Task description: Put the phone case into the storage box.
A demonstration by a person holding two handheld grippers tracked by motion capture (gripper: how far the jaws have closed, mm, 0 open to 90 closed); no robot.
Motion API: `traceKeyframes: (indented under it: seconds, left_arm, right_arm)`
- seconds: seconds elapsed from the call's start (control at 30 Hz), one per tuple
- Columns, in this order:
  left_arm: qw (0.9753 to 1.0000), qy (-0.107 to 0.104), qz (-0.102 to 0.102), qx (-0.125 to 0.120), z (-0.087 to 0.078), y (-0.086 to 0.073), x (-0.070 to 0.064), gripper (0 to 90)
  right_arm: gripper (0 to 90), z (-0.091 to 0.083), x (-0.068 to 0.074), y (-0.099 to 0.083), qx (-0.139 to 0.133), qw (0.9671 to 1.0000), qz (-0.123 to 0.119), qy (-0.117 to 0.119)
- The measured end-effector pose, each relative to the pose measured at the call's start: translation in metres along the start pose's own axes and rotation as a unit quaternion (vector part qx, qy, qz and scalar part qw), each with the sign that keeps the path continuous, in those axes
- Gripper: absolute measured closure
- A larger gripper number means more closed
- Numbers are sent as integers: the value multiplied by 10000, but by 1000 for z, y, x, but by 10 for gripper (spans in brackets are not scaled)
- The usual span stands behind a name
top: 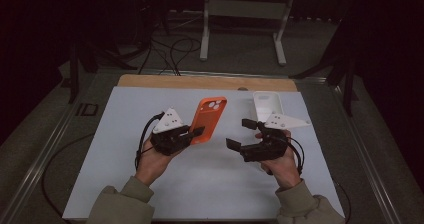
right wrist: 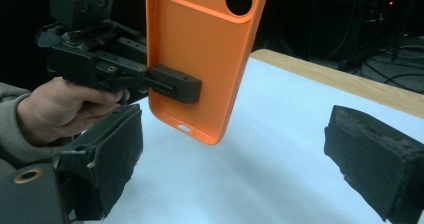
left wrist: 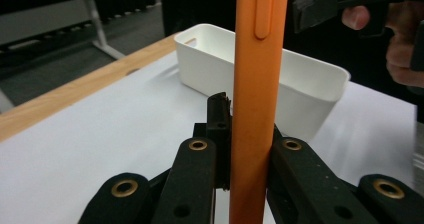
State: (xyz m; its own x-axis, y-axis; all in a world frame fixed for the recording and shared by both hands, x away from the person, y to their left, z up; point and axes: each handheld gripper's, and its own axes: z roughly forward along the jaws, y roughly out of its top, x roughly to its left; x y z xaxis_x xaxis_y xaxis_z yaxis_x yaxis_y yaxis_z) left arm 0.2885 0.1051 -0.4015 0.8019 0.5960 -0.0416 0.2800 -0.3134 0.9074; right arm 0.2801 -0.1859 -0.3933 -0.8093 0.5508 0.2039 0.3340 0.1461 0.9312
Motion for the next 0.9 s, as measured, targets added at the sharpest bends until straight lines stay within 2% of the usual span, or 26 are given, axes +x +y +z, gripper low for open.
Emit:
traceKeyframes:
  seconds: [0.33, 0.5, 0.63, 0.9]
  left_arm:
    - [9994, 341, -93, 0, 0, -5, 1, 859]
    - [9981, 607, -88, 32, 2, -8, 2, 859]
    - [9976, 676, -167, 45, 2, -10, 5, 859]
    - [9967, 794, -178, 69, 1, -11, 7, 859]
  right_arm:
    - [86, 0, 1, -1, -61, 10000, 24, -52]
    - [87, -1, 0, -1, -67, 9999, 33, -80]
    - [86, -3, 0, -1, -91, 9999, 23, -113]
    - [86, -1, -1, -2, -79, 9998, 63, -142]
